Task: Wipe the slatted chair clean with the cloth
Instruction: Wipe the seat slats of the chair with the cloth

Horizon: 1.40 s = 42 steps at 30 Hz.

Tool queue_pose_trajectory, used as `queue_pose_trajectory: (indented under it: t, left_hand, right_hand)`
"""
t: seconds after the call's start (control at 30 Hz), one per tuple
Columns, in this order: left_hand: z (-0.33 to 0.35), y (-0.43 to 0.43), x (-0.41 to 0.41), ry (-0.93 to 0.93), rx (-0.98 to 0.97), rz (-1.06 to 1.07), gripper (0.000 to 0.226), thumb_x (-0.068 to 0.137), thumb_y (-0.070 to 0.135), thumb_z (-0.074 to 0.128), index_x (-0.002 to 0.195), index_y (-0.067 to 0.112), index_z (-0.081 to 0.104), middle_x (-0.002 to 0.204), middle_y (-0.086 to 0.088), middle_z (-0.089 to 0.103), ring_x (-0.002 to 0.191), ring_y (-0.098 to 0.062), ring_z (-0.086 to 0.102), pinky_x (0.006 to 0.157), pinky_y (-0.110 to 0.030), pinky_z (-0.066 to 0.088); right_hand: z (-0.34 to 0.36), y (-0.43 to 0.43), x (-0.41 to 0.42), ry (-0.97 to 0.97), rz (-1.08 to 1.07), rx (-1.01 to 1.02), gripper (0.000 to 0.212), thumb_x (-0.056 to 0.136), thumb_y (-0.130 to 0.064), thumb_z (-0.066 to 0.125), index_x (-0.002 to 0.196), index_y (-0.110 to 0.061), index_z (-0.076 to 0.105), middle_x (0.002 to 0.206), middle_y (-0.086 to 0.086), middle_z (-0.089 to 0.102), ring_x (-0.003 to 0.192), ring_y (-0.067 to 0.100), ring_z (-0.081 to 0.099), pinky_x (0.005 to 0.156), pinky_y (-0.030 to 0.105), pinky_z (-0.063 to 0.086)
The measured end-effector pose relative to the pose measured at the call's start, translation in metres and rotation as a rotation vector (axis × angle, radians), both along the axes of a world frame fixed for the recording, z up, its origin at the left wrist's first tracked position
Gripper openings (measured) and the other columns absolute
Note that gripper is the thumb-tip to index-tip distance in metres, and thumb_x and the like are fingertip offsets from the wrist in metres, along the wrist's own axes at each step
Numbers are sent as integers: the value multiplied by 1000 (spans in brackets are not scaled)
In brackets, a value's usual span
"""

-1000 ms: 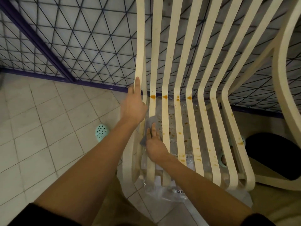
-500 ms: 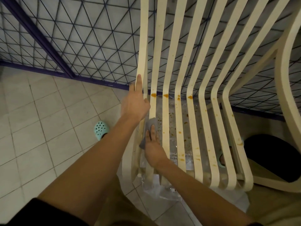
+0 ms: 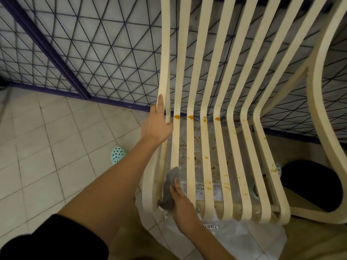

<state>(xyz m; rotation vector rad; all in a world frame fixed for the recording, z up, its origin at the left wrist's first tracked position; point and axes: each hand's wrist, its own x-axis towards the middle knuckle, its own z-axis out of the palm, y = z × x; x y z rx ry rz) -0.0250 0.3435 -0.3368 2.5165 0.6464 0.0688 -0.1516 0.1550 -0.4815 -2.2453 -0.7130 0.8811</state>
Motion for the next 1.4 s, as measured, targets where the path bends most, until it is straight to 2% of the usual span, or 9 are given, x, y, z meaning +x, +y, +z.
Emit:
queue_pose_trajectory:
  t: [0.1,0.3,0.47,0.67,0.8,0.9,1.1,1.3,1.4]
  left_hand:
    - [8,7,6,48,-57,-37,96,90,22,59,153,31,-14,149,-10,32,108,-26,54,79,-36,49]
    - [22,17,48,15,-75,19,104,88,10,61,150,39,-17,126,-15,49,84,-19,54,65,-31,45]
    - [7,22,58,-60,-47,23,99,89,3,55,152,38,-13,119,-13,49,86,-20,54,76,-38,52]
    - [-1,23,62,-77,11,46,100,89,4,56,151,38,-14,124,-11,47,89,-18,53,71,-31,47]
    - [-5,23,64,-85,22,36,98,89,5,54,151,37,-15,123,-12,48,84,-20,54,74,-37,52]
    - [-7,30,60,-59,49,48,96,91,7,53,151,37,-16,122,-12,48,80,-16,50,69,-31,45]
    - [-3,24,65,-92,24,21,96,89,5,53,152,35,-13,120,-13,51,78,-17,51,67,-33,47]
    - [-3,26,66,-90,-14,33,98,89,6,54,151,38,-14,121,-12,49,86,-19,54,78,-40,54]
    - [-1,23,68,-93,-27,29,97,89,8,55,152,37,-13,122,-13,49,90,-21,55,81,-43,54]
  right_hand:
    - [10,4,20,-20,25,15,59,98,0,42,152,-13,22,160,-2,-2,148,19,13,120,27,14]
    - [14,32,39,-119,144,-196,78,93,4,39,153,-11,-9,152,6,-37,147,28,-13,104,36,42]
    - [3,58,87,-187,120,-192,80,93,5,40,152,-8,-13,150,7,-42,148,35,9,71,29,46]
    - [-16,92,165,-234,100,-173,81,91,6,42,151,-2,-12,151,13,-38,142,43,24,95,41,46]
    - [-33,113,205,-295,71,-179,77,93,-1,40,150,0,-11,153,18,-32,146,40,11,104,37,41]
    - [-45,131,231,-310,110,-165,80,92,-2,43,151,-2,-11,154,19,-30,146,39,-13,119,44,20]
    - [-58,132,241,-342,81,-188,74,93,-8,39,152,-2,-5,156,22,-22,143,35,-22,120,51,2]
    - [-49,140,254,-276,-17,-157,79,93,-6,46,152,-2,-6,157,21,-20,146,36,-9,117,38,17]
    - [-63,146,270,-277,17,-214,79,90,-6,46,151,1,-4,154,33,-16,140,51,-20,118,54,16]
